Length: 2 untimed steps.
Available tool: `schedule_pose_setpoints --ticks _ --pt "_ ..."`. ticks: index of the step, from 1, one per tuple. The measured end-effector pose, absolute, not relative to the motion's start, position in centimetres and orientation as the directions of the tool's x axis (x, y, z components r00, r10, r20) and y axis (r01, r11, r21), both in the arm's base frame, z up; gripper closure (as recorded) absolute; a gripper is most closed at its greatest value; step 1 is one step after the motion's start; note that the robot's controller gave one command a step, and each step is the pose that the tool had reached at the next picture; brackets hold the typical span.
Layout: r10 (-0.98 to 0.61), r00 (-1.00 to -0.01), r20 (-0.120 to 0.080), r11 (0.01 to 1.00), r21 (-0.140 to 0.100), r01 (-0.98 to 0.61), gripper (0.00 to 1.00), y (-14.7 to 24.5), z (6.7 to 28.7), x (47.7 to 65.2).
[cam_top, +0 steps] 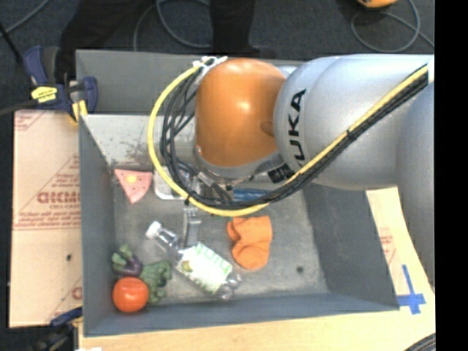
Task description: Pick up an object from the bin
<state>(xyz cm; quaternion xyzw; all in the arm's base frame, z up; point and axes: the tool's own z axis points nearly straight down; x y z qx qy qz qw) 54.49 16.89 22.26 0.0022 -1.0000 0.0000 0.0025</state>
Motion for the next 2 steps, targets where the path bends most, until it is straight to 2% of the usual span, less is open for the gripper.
schedule_pose_setpoints --ticks 1,2 --pt "0.000 -1.000 -0.003 1.000 0.001 0.000 0.00 16.8 22.7 54.7" --pt "0.081 -0.997 -0.008 0.997 0.005 0.081 0.00 15.0 19.8 53.2"
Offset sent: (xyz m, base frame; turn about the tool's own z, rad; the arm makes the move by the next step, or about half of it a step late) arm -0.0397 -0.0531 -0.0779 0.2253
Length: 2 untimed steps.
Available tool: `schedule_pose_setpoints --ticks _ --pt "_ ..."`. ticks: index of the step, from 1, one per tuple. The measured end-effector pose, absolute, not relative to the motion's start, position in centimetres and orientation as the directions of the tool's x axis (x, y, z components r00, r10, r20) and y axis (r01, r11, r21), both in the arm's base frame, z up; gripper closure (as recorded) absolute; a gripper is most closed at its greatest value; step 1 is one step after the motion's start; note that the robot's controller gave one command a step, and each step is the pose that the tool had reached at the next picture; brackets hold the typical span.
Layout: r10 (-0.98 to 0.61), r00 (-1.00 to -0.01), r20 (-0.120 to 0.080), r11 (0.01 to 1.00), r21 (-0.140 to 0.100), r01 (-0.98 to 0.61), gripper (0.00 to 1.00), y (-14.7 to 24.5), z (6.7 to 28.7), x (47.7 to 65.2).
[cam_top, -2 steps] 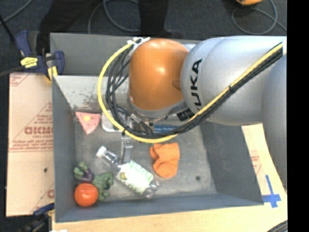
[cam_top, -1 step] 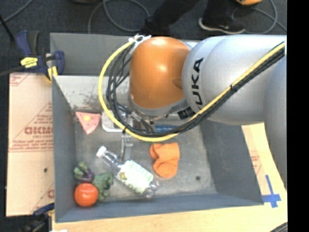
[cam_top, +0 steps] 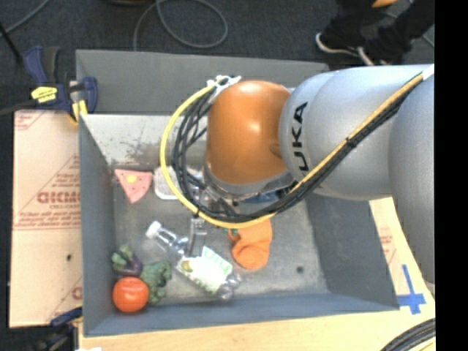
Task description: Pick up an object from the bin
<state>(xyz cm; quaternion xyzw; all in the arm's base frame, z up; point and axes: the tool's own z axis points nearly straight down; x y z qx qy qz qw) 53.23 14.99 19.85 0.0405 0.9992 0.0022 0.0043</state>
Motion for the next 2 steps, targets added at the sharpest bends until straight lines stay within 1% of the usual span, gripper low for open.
schedule_pose_setpoints --ticks 1,2 --pt "0.176 -0.984 0.000 0.984 0.000 0.176 0.00 11.2 15.9 49.5" --pt "0.311 -0.950 -0.009 0.950 0.007 0.311 0.00 11.7 15.2 50.6"
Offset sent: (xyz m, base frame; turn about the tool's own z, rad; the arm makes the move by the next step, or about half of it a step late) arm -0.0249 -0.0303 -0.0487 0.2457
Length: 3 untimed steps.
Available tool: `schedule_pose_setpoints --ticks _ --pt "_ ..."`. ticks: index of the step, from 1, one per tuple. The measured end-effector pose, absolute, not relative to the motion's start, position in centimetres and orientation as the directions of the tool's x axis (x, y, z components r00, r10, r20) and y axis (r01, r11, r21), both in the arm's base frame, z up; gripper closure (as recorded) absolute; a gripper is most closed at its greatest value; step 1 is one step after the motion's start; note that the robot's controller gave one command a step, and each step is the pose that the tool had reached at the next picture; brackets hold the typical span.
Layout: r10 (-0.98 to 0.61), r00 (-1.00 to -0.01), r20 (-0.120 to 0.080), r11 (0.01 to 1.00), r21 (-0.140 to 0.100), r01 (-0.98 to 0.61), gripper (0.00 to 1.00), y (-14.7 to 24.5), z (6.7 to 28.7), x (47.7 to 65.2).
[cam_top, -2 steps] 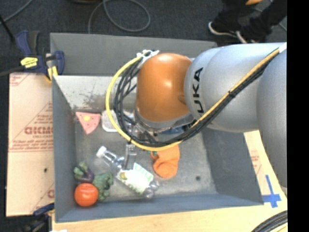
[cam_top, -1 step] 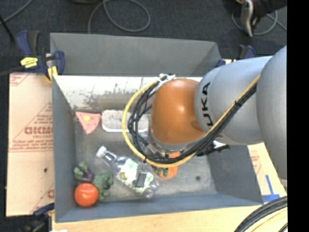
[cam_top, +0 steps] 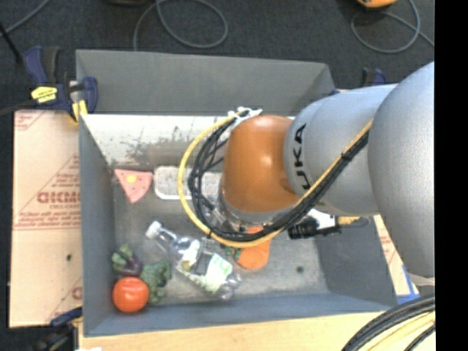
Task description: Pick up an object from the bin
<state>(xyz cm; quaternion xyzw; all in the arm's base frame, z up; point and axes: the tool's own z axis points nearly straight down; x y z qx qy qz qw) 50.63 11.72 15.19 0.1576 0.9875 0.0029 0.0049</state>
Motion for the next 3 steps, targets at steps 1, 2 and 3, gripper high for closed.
schedule_pose_setpoints --ticks 1,2,3 --pt "0.318 -0.948 -0.007 0.948 0.004 0.318 0.00 9.5 8.4 48.2" --pt "0.420 -0.907 -0.020 0.908 0.010 0.420 1.00 9.3 5.7 48.3" --pt "0.432 -0.902 -0.020 0.902 0.011 0.432 1.00 9.4 6.0 48.3"
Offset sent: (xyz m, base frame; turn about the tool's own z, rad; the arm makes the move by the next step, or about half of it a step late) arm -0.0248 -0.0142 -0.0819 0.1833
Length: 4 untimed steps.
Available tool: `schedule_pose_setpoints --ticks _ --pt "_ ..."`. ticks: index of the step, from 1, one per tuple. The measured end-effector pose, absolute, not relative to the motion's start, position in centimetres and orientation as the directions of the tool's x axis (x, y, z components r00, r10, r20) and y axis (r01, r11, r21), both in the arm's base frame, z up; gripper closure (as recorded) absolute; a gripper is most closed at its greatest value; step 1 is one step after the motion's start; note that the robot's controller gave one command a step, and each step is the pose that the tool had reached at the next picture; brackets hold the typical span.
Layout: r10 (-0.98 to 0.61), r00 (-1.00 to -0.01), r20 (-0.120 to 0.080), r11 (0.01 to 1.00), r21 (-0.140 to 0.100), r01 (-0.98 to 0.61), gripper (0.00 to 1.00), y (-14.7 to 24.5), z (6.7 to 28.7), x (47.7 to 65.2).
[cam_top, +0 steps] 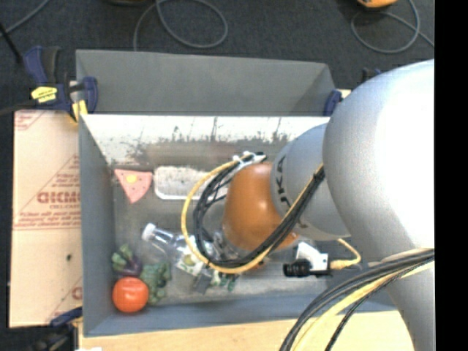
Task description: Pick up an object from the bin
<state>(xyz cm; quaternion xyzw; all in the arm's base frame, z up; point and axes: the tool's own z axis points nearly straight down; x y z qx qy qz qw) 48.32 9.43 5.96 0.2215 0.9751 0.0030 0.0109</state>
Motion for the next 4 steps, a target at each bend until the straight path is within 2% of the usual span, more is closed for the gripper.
schedule_pose_setpoints --ticks 4 --pt "0.433 -0.901 -0.019 0.901 0.012 0.433 1.00 9.4 7.6 48.2"
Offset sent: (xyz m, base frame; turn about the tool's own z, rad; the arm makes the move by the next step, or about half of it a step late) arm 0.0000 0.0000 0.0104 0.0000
